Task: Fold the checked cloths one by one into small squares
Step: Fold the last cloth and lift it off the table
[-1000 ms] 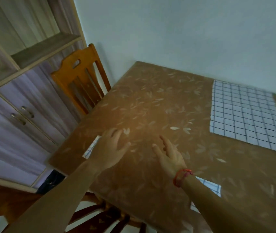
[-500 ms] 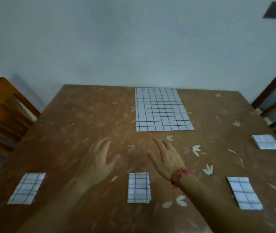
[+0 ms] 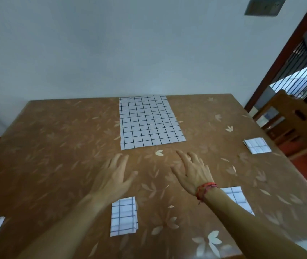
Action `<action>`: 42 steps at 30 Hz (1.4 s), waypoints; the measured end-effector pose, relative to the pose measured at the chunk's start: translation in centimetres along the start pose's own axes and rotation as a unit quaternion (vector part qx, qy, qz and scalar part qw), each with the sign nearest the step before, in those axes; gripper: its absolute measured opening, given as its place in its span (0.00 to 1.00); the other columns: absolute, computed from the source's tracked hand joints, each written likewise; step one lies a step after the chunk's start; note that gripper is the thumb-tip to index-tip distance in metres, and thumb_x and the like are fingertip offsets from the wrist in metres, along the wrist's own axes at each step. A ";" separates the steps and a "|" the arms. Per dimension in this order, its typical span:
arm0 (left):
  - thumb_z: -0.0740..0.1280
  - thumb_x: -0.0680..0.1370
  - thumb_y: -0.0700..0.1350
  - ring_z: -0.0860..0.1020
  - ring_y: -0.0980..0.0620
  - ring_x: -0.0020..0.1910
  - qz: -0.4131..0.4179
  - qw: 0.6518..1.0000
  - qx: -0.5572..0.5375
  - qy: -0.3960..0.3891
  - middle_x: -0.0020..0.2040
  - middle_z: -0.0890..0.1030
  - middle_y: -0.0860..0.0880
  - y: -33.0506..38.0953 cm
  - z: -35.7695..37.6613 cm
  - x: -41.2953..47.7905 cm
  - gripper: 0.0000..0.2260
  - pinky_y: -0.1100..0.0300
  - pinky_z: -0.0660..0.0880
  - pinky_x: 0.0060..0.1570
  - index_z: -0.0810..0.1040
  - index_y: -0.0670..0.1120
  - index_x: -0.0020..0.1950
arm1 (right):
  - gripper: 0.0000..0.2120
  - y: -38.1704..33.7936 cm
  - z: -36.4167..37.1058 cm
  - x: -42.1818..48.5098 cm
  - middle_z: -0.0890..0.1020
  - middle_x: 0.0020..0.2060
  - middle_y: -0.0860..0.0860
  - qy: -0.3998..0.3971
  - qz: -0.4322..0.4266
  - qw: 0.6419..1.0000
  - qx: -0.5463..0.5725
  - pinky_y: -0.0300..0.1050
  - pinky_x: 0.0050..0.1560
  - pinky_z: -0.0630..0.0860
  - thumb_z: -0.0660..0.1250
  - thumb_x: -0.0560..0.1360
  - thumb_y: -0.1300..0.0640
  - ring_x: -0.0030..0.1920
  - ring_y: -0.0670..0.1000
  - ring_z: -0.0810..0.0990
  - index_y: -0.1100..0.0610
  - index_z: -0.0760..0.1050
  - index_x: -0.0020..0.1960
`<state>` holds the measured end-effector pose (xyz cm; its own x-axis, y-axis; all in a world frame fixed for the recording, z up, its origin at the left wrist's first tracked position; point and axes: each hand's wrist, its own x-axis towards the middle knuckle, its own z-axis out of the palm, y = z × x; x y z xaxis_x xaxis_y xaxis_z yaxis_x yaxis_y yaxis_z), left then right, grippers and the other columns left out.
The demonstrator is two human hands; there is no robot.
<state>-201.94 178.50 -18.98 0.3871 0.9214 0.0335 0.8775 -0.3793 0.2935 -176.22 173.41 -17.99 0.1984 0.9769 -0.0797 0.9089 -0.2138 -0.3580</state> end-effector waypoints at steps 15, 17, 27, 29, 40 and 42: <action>0.56 0.80 0.61 0.62 0.47 0.72 -0.066 0.994 -0.012 -0.090 0.73 0.62 0.48 -1.1 8.0 10.3 0.25 0.49 0.66 0.66 0.64 0.50 0.72 | 0.27 5.1 5.3 10.9 0.60 0.75 0.55 -0.058 0.002 0.997 -0.040 0.54 0.69 0.61 0.52 0.78 0.37 0.72 0.57 0.62 0.41 0.54 0.75; 0.56 0.80 0.62 0.62 0.47 0.72 -0.074 0.993 -0.004 -0.093 0.73 0.63 0.48 -1.7 9.4 12.0 0.24 0.47 0.66 0.66 0.65 0.50 0.70 | 0.27 6.0 6.6 12.8 0.59 0.75 0.55 -0.068 0.001 0.996 -0.054 0.54 0.69 0.62 0.52 0.78 0.37 0.72 0.57 0.61 0.40 0.54 0.75; 0.54 0.78 0.65 0.43 0.46 0.78 -0.128 0.985 0.009 -0.116 0.80 0.46 0.47 -4.7 15.3 18.5 0.31 0.40 0.54 0.73 0.55 0.53 0.78 | 0.29 8.5 11.1 20.9 0.49 0.78 0.57 -0.081 -0.018 0.994 -0.070 0.55 0.74 0.52 0.52 0.78 0.37 0.78 0.56 0.46 0.44 0.53 0.76; 0.54 0.79 0.65 0.39 0.46 0.78 -0.135 0.982 -0.002 -0.129 0.80 0.42 0.46 -4.8 15.8 18.7 0.32 0.41 0.51 0.74 0.52 0.53 0.79 | 0.29 8.9 11.8 21.6 0.48 0.78 0.57 -0.087 -0.018 0.993 -0.075 0.54 0.75 0.49 0.52 0.78 0.36 0.78 0.56 0.44 0.43 0.53 0.76; 0.56 0.81 0.57 0.51 0.50 0.78 -0.112 0.990 0.019 -0.080 0.79 0.54 0.46 -4.2 16.2 18.8 0.30 0.50 0.59 0.73 0.58 0.41 0.77 | 0.25 9.4 12.8 22.4 0.65 0.72 0.53 -0.040 -0.064 0.987 -0.142 0.50 0.71 0.57 0.51 0.80 0.42 0.73 0.53 0.60 0.55 0.65 0.71; 0.58 0.81 0.52 0.61 0.49 0.75 -0.095 0.994 0.026 -0.041 0.76 0.63 0.46 -4.1 15.8 18.6 0.24 0.50 0.66 0.67 0.65 0.41 0.74 | 0.22 9.3 12.5 22.3 0.71 0.65 0.51 -0.031 -0.066 0.986 -0.150 0.49 0.68 0.60 0.52 0.79 0.44 0.68 0.52 0.66 0.55 0.70 0.66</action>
<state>-193.86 195.83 -34.64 0.2320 0.9679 -0.0963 0.9498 -0.2040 0.2372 -167.94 193.23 -34.75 0.0570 0.9923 -0.1101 0.9948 -0.0658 -0.0782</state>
